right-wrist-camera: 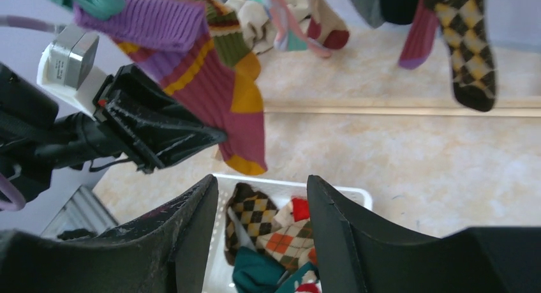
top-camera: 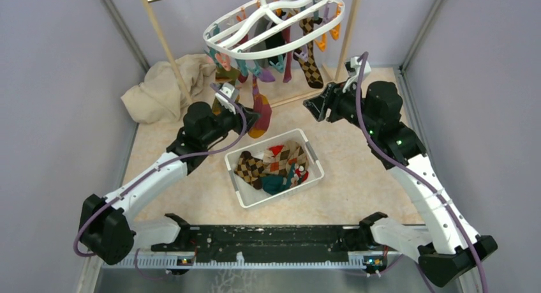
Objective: Remove the socks clipped to the hanger
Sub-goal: Remove the sock from the hanger, then adjust the hanger on the clothesline, then place the sock in the bin.
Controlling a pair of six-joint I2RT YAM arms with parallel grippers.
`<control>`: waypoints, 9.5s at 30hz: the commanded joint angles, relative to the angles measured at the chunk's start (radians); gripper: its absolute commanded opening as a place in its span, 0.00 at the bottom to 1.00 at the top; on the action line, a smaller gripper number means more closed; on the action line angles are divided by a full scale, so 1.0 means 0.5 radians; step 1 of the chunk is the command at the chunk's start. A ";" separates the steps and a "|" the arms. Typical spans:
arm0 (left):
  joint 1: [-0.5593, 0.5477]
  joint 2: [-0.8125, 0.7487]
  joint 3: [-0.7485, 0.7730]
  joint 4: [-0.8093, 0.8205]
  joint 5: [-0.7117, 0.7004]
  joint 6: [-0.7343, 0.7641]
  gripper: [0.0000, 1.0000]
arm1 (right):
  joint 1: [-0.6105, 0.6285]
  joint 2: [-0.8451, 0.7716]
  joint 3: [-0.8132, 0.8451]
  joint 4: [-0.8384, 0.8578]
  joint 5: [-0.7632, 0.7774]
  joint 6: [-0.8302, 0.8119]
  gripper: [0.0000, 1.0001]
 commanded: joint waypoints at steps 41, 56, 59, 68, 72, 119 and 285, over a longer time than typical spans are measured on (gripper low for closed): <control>-0.423 0.347 0.472 -0.526 -0.731 0.090 0.00 | 0.758 0.125 0.546 -0.161 0.735 -0.351 0.51; -0.605 0.448 0.596 -0.793 -1.200 0.250 0.00 | 1.007 0.598 1.128 -0.145 0.895 -0.504 0.52; -0.640 0.447 0.604 -0.814 -1.263 0.256 0.00 | 1.008 0.661 1.159 -0.153 0.946 -0.537 0.52; -0.701 0.428 0.640 -0.902 -1.402 0.344 0.00 | 1.007 0.806 1.289 -0.183 1.075 -0.604 0.54; -0.714 0.418 0.636 -0.930 -1.430 0.348 0.00 | 1.007 0.828 1.327 -0.197 1.142 -0.631 0.55; -0.875 0.540 0.772 -0.996 -1.528 0.397 0.00 | 1.056 0.931 1.136 0.274 1.416 -0.783 0.61; -1.121 0.240 0.359 -1.408 -1.511 -0.138 0.66 | -0.318 0.500 0.660 0.347 0.560 -0.100 0.53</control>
